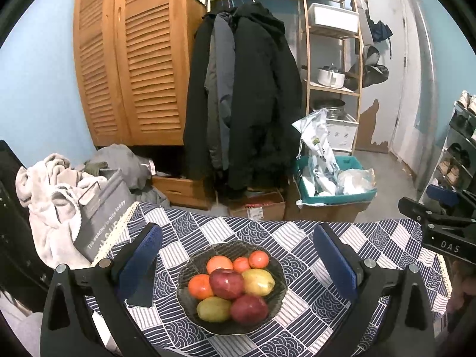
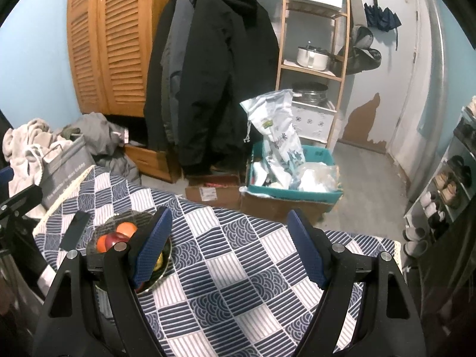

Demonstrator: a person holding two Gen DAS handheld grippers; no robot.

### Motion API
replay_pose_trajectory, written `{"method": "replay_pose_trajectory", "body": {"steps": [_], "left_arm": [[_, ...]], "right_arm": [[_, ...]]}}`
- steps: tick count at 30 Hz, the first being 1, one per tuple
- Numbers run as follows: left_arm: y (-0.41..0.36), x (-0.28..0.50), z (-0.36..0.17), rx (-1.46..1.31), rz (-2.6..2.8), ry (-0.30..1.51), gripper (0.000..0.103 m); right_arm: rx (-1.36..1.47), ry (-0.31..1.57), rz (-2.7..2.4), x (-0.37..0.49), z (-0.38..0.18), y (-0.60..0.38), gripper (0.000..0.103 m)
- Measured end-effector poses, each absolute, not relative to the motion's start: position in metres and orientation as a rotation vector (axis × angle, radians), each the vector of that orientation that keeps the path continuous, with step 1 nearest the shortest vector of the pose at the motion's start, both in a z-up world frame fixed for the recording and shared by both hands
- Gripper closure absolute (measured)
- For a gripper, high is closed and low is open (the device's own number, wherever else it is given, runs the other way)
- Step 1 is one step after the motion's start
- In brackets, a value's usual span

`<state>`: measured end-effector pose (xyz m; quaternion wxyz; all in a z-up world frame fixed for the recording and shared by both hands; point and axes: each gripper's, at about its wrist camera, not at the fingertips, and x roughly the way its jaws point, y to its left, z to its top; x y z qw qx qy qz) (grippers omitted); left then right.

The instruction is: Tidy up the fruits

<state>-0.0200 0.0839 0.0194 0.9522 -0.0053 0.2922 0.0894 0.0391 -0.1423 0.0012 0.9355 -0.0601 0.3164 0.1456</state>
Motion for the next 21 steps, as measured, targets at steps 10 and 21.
{"method": "replay_pose_trajectory", "body": {"steps": [10,21], "left_arm": [[0.0822,-0.0216,0.0209,-0.008,0.18,0.591,0.001],[0.0828,-0.022,0.021,-0.007,0.181,0.589,0.001]], "right_arm": [[-0.124,0.646,0.299,0.0395,0.0013,-0.1443,0.024],[-0.126,0.647,0.298,0.0396,0.0012,-0.1443,0.024]]}}
